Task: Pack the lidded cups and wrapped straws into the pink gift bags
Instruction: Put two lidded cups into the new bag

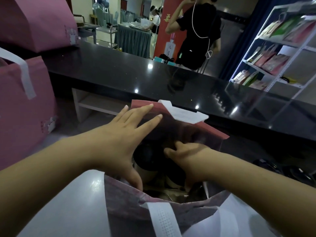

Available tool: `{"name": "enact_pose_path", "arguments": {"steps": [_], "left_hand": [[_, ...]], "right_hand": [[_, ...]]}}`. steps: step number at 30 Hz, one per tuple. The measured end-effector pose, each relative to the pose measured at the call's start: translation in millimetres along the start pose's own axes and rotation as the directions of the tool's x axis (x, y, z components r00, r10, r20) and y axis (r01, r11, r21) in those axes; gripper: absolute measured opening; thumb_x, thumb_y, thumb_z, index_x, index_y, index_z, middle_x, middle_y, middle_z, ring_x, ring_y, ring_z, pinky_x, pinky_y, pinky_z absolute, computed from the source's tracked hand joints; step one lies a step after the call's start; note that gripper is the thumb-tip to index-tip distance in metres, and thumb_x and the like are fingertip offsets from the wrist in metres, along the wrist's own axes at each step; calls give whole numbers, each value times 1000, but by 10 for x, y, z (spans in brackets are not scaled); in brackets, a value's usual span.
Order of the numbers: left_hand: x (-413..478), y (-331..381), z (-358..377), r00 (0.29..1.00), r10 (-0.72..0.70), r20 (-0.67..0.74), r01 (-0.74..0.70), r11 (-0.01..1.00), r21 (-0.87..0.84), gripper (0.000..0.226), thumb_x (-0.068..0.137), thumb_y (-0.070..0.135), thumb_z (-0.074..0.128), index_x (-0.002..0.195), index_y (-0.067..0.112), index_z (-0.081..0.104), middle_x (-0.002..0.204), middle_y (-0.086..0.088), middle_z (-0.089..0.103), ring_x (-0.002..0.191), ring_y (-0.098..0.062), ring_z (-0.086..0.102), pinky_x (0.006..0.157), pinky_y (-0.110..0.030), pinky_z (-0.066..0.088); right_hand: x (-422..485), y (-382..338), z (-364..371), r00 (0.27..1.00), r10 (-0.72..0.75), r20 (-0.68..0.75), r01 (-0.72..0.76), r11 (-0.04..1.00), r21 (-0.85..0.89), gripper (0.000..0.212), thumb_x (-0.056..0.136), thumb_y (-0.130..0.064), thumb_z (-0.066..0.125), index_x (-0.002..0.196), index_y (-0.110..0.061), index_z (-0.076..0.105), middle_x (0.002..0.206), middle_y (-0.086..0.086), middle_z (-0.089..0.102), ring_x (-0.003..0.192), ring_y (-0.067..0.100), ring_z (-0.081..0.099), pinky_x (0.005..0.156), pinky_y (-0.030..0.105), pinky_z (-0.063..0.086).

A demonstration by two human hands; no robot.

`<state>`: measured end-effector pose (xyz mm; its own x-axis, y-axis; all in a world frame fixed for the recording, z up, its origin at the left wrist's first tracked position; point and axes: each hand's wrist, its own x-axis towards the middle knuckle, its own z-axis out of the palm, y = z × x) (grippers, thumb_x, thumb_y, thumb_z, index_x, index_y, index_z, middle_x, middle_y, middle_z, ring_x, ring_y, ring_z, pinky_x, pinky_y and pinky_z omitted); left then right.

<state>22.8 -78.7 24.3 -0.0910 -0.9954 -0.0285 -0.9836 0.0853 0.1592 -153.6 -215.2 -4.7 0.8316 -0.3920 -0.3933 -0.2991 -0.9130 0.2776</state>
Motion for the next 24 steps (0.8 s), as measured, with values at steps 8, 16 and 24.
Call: {"name": "enact_pose_path", "arguments": {"steps": [8,16,24], "left_hand": [[30,-56,-7,999,-37,21,37,999,-7,137,39,80,66,123,52,-38,137,24,-42,96,7,-59,86,-28,-22],[42,-98,21,999,-43,-6,43,999,17,135,41,79,65,122,52,-39,135,23,-46,119,-7,-44,96,-32,-10],[39,-120,44,999,-15,-47,16,1000,21,131,40,83,60,119,53,-41,136,24,-42,95,6,-60,86,-28,-24]], "right_hand": [[-54,48,-43,998,-60,-22,61,996,64,78,67,-29,79,130,-30,32,112,2,42,92,21,49,63,30,44],[-34,44,37,996,-72,52,63,986,157,87,66,-25,82,134,-34,29,110,-3,41,80,14,47,50,19,34],[92,-82,147,986,-69,151,59,996,72,100,67,-18,82,143,-32,19,127,6,35,98,29,50,66,31,46]]}}
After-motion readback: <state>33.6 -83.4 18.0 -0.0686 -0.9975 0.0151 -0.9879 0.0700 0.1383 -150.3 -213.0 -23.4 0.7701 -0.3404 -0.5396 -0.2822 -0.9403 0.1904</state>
